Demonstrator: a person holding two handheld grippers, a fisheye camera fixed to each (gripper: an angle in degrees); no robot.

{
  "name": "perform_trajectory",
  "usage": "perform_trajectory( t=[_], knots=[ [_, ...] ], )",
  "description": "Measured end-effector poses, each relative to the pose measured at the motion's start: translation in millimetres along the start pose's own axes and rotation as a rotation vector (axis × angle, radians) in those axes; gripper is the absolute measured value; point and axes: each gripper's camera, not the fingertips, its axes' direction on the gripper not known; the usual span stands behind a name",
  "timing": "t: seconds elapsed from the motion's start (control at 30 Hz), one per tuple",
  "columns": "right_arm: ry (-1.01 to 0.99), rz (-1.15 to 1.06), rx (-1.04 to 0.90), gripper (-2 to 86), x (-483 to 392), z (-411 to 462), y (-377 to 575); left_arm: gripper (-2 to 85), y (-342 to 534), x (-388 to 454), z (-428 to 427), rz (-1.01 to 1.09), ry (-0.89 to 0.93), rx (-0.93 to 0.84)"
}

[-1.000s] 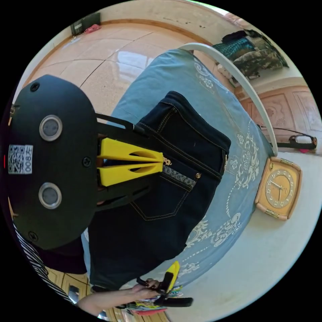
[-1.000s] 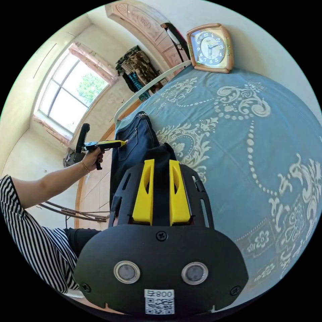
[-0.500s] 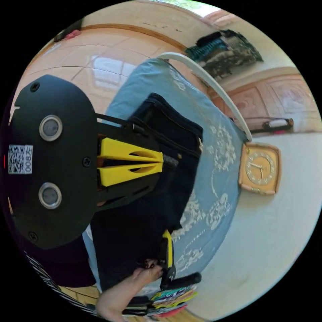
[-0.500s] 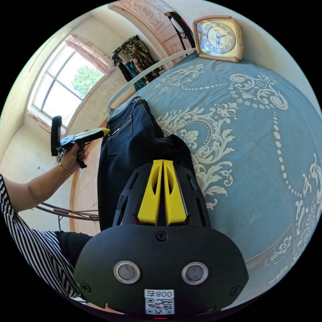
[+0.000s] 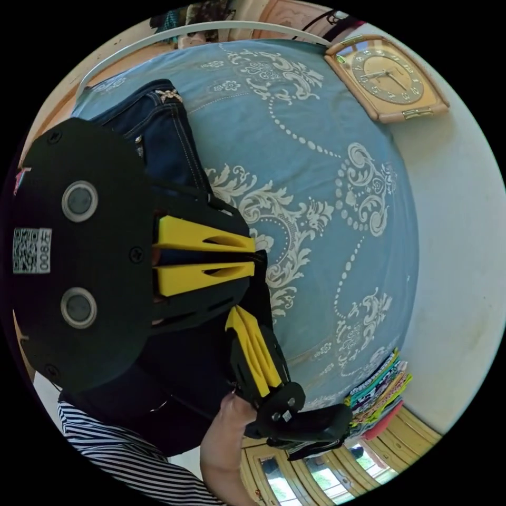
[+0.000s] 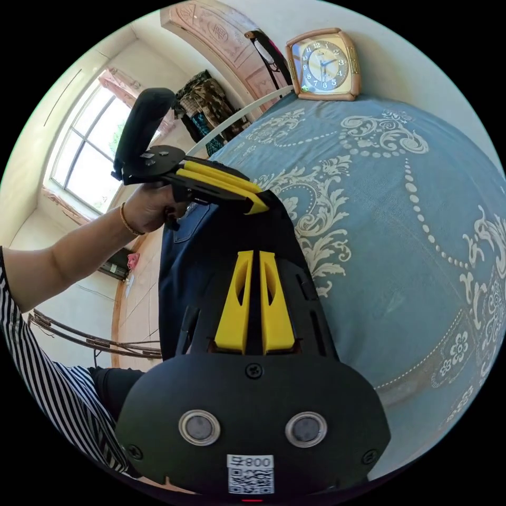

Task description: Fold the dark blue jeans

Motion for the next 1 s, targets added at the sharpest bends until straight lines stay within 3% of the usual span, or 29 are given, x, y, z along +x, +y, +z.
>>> perform_trajectory(
  t=[0.33, 0.53, 0.63, 0.73, 0.83, 1.0],
  knots=[
    [0.118, 0.041, -0.035, 0.2, 0, 15, -5, 1.9, 23, -30, 3, -0.195, 0.096, 0.103],
    [0.198, 0.003, -0.039, 0.1, -10, 15, 1, 2.0, 91, -44, -49, -0.410, -0.182, 0.277],
    [0.164, 0.019, -0.039, 0.1, -4, 11, 5, 1.8, 136, -64, -55, -0.584, -0.283, 0.234],
    [0.127, 0.045, -0.039, 0.1, 4, 7, 10, 0.7, 171, -83, -31, -0.727, -0.381, 0.017],
    [0.100, 0.067, -0.035, 0.1, 10, 3, 16, 0.3, 188, -85, -28, -0.850, -0.260, 0.146],
    [0.083, 0.079, -0.033, 0.1, 18, -4, 30, 0.1, 173, -56, -17, -0.808, -0.439, 0.148]
  ],
)
